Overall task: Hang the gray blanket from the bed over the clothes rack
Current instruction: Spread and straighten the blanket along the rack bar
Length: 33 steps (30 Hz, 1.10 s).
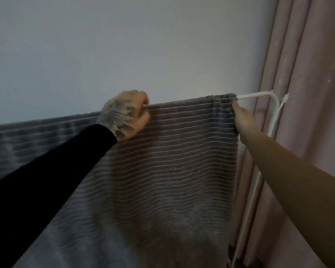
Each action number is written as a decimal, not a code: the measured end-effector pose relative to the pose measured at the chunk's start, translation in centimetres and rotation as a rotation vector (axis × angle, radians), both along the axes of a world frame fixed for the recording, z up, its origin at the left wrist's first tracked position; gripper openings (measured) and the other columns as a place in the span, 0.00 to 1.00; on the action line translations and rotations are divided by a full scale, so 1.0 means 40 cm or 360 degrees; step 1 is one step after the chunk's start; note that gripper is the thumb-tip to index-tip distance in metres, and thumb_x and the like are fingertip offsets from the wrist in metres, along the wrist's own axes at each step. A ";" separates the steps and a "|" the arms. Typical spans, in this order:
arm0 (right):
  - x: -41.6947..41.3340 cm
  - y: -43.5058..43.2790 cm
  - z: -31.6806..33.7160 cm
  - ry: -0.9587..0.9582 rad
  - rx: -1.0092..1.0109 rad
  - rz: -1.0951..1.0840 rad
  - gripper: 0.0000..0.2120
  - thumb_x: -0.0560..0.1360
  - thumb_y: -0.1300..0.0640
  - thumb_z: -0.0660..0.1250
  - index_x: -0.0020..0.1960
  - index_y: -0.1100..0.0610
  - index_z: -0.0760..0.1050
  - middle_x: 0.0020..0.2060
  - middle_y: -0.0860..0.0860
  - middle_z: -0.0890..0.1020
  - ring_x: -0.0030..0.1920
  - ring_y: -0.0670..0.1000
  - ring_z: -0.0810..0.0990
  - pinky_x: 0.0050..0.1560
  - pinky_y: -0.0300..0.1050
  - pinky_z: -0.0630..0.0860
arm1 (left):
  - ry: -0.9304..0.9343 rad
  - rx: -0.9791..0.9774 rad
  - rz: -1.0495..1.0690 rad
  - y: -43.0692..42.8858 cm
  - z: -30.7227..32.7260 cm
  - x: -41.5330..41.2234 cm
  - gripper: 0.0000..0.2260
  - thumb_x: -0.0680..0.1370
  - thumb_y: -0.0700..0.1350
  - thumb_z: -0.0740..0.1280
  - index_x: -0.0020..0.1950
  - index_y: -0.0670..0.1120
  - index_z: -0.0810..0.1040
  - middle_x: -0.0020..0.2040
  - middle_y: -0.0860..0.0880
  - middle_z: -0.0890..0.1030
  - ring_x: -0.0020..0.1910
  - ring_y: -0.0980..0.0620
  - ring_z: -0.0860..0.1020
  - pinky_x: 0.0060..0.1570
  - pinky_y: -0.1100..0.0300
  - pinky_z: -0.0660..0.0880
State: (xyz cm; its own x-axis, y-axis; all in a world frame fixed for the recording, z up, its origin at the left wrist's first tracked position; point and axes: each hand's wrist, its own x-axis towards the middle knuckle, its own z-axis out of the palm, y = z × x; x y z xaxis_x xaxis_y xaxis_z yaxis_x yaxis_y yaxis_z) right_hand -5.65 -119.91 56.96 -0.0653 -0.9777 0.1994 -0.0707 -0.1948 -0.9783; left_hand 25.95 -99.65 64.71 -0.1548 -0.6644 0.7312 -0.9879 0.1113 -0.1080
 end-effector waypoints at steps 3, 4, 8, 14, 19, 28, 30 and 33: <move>-0.041 -0.031 -0.055 -0.0232 0.0134 0.0187 0.28 0.79 0.26 0.56 0.53 0.47 0.82 0.46 0.44 0.86 0.44 0.42 0.85 0.41 0.38 0.79 | -0.0246 0.0603 -0.0029 -0.042 -0.076 -0.172 0.16 0.76 0.62 0.62 0.55 0.53 0.78 0.52 0.50 0.84 0.54 0.44 0.81 0.52 0.54 0.77; -0.061 -0.051 -0.073 -0.0310 0.0211 0.0240 0.28 0.81 0.28 0.54 0.50 0.48 0.82 0.41 0.44 0.86 0.38 0.44 0.84 0.38 0.38 0.79 | -0.0290 0.0876 0.0029 -0.068 -0.105 -0.224 0.18 0.76 0.64 0.62 0.57 0.54 0.78 0.55 0.51 0.84 0.55 0.45 0.80 0.53 0.54 0.76; -0.122 -0.132 -0.127 -0.0079 0.0403 0.0592 0.18 0.86 0.51 0.60 0.38 0.52 0.74 0.29 0.51 0.72 0.29 0.52 0.69 0.30 0.41 0.69 | -0.0142 0.1506 0.0071 -0.203 -0.222 -0.363 0.26 0.79 0.67 0.64 0.67 0.49 0.77 0.66 0.47 0.81 0.60 0.45 0.79 0.58 0.55 0.74; -0.150 -0.156 -0.114 0.0687 0.0010 0.1165 0.12 0.75 0.46 0.73 0.53 0.53 0.82 0.36 0.50 0.88 0.35 0.51 0.86 0.34 0.44 0.82 | 0.0362 0.1166 0.0048 -0.355 -0.294 -0.570 0.31 0.75 0.72 0.63 0.70 0.53 0.79 0.67 0.47 0.82 0.66 0.45 0.80 0.59 0.58 0.73; -0.146 -0.194 -0.092 0.0618 -0.0334 0.1212 0.07 0.74 0.46 0.74 0.50 0.46 0.81 0.39 0.46 0.88 0.41 0.47 0.88 0.39 0.43 0.81 | 0.0458 0.1106 0.0316 -0.409 -0.296 -0.620 0.13 0.82 0.52 0.65 0.41 0.47 0.75 0.45 0.44 0.79 0.53 0.40 0.81 0.45 0.58 0.68; -0.080 -0.314 -0.175 0.0177 -0.0123 0.0928 0.06 0.79 0.56 0.74 0.51 0.55 0.78 0.35 0.52 0.85 0.27 0.45 0.81 0.31 0.45 0.76 | 0.0669 0.0506 0.0330 -0.376 -0.189 -0.583 0.07 0.85 0.46 0.60 0.54 0.43 0.70 0.53 0.39 0.82 0.52 0.35 0.81 0.49 0.48 0.76; -0.086 -0.324 -0.213 0.0313 -0.0184 0.0825 0.06 0.81 0.56 0.72 0.46 0.57 0.82 0.32 0.53 0.84 0.27 0.47 0.81 0.33 0.45 0.74 | 0.0696 0.0214 0.0246 -0.379 -0.147 -0.579 0.08 0.85 0.45 0.60 0.55 0.41 0.70 0.48 0.40 0.83 0.45 0.37 0.82 0.44 0.47 0.77; -0.137 -0.347 -0.303 0.0630 0.0022 0.0815 0.11 0.82 0.58 0.71 0.57 0.66 0.83 0.45 0.64 0.86 0.38 0.57 0.83 0.44 0.56 0.81 | 0.0733 -0.0155 0.0151 -0.388 -0.088 -0.581 0.14 0.84 0.51 0.63 0.61 0.41 0.73 0.42 0.45 0.82 0.41 0.42 0.81 0.43 0.47 0.79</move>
